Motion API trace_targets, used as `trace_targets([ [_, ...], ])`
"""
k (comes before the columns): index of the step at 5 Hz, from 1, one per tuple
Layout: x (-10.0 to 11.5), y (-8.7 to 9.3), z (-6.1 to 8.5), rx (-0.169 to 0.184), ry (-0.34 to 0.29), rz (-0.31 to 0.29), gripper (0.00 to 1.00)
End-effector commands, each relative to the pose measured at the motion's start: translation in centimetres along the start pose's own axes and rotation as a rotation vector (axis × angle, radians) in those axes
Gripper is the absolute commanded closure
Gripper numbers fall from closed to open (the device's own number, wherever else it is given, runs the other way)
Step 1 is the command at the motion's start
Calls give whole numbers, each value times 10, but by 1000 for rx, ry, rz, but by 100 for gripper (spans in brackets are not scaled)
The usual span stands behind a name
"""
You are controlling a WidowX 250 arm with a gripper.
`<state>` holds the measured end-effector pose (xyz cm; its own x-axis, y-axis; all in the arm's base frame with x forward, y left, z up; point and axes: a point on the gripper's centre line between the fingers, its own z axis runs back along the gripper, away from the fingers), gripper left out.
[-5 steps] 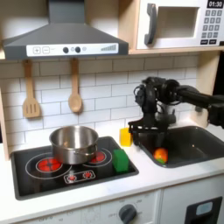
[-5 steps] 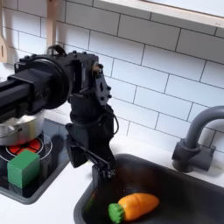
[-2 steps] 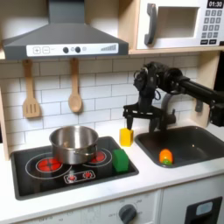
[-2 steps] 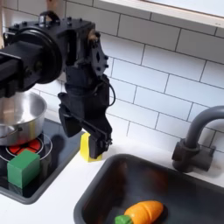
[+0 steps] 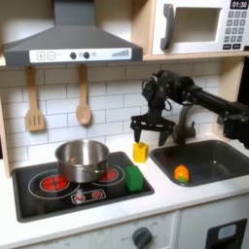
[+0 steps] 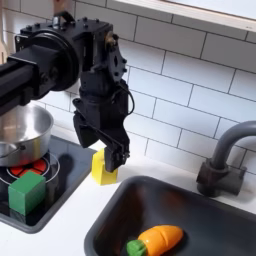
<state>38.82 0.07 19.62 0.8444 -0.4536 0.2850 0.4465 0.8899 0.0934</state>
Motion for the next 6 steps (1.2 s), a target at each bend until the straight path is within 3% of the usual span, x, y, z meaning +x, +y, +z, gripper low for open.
trace_targets([
  [1, 6, 13, -9, -1, -9, -29, 0],
  [3, 4, 10, -19, -45, -6, -47, 0],
  [4, 8, 10, -18, -51, -17, -69, 0],
  [6, 11, 11, -35, -75, 0, -75, 0],
])
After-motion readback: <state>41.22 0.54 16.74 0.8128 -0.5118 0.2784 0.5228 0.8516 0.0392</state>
